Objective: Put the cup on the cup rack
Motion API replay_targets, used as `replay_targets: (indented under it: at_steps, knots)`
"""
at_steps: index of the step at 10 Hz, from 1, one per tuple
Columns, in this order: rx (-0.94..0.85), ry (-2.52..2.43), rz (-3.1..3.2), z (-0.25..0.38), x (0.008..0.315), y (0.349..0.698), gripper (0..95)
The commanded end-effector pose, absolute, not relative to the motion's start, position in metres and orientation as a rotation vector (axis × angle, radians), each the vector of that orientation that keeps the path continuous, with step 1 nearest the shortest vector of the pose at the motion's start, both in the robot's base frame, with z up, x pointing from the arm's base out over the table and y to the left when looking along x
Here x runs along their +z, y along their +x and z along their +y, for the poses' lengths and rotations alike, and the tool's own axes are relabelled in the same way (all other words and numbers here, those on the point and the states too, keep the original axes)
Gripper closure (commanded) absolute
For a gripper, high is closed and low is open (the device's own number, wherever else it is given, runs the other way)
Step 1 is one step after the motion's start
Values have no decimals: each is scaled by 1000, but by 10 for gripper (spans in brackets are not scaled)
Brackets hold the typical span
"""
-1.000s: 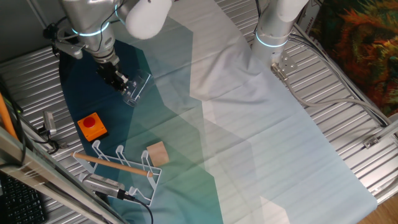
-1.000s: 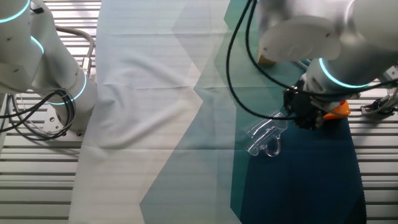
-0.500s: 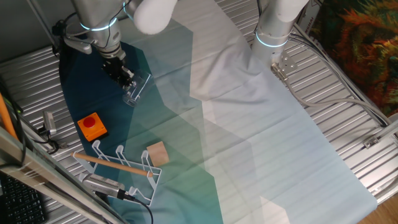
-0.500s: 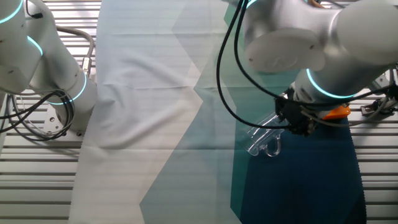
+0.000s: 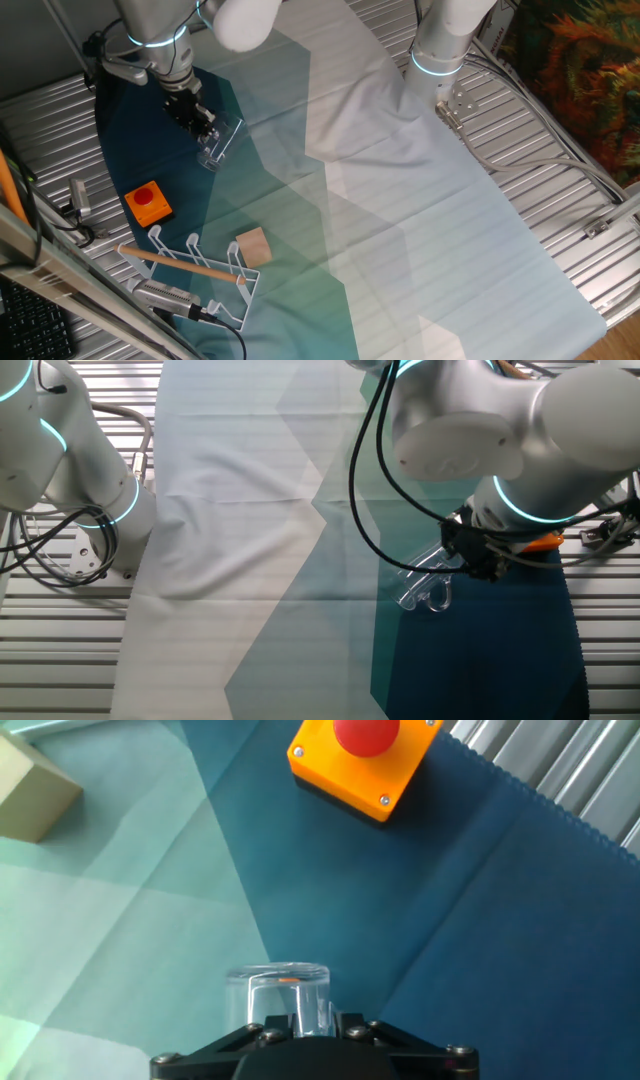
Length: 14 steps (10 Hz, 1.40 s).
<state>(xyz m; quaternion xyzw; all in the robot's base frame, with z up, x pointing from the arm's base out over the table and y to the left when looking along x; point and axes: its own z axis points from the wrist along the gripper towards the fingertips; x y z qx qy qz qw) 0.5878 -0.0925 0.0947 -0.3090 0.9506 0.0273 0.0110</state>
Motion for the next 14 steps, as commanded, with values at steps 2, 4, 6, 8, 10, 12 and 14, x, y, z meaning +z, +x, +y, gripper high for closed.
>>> replay_targets:
  at_steps: [2,4,6,8,10,12,14]
  knots:
    - [103,-872,2992,-91,94,588,380]
    - [103,-798,3011,-83,90,591,380]
    - [102,-756,3024,-76,87,594,380]
    - [98,-741,3032,-69,86,599,380]
    - [93,-720,3034,-61,82,601,380]
    - [80,-724,3028,-57,79,602,190]
    - [55,-748,3020,-56,79,602,190]
